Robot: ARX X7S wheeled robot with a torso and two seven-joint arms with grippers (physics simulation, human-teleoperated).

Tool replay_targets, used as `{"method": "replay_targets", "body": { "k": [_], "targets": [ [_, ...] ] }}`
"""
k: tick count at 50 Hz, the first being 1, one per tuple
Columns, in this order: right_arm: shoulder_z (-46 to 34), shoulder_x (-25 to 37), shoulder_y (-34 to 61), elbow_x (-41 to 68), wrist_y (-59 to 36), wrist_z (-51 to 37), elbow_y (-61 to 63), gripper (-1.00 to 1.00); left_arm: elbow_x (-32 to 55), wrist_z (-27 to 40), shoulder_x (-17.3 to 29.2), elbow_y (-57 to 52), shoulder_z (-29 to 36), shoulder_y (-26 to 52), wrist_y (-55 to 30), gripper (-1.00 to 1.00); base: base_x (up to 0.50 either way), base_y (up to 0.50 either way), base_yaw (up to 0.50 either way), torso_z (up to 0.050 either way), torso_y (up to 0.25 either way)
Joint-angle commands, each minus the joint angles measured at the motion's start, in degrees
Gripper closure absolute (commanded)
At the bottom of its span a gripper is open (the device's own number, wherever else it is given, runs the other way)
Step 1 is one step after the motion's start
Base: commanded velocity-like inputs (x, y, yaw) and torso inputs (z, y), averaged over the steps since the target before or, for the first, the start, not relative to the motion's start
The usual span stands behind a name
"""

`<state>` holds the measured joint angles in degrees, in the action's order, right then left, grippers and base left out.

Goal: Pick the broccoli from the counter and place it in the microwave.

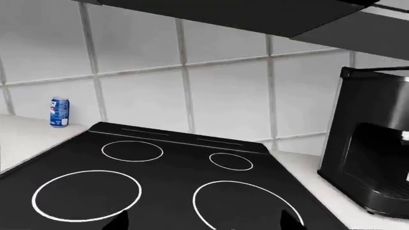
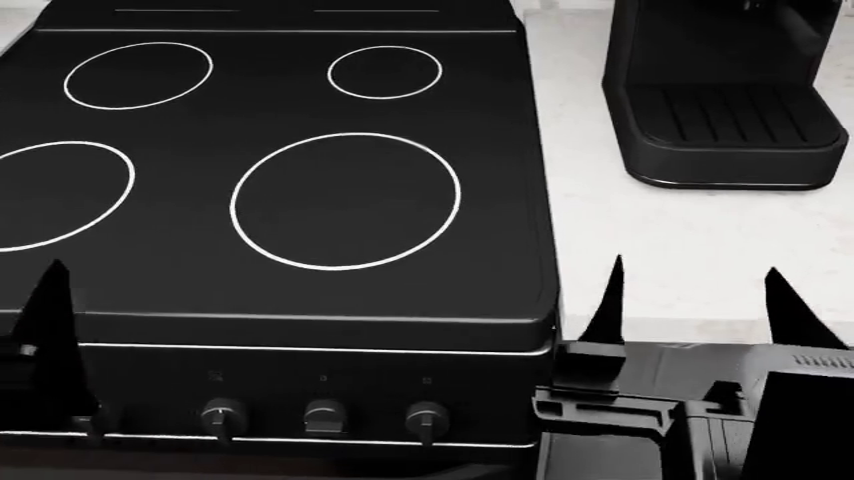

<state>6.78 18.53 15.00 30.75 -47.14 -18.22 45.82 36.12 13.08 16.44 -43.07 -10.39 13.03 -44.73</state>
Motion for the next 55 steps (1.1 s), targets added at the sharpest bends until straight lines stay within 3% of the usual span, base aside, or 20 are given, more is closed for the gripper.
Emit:
{"method": "replay_targets", "body": {
  "k": [1,6,18,55],
  "targets": [
    [2.7,16.54,7.26,27.36,-9.03,-19.77,14.08,-1.0,22.91,8.4,5.53,-16.68,-12.26,6.57,-19.61,-1.0,0.0,0.5,0.0,0.0,0.0],
    [-1.49,21.77,7.72,29.28,-4.1,-23.49,13.87,-1.0,30.97,16.91,13.13,-16.86,-7.93,1.7,-10.45,-1.0,0.0,0.5,0.0,0.0,0.0],
    [-4.91,25.63,5.53,29.43,1.76,-27.0,13.76,-1.0,34.88,22.08,19.28,-16.68,-5.26,-0.97,-3.07,-1.0,0.0,0.5,0.0,0.0,0.0],
    [-7.61,27.68,3.8,31.62,7.25,-29.89,12.6,-1.0,31.58,21.89,20.27,-15.31,-2.96,-2.9,0.96,-1.0,0.06,0.45,0.0,0.0,0.0]
  ]
}}
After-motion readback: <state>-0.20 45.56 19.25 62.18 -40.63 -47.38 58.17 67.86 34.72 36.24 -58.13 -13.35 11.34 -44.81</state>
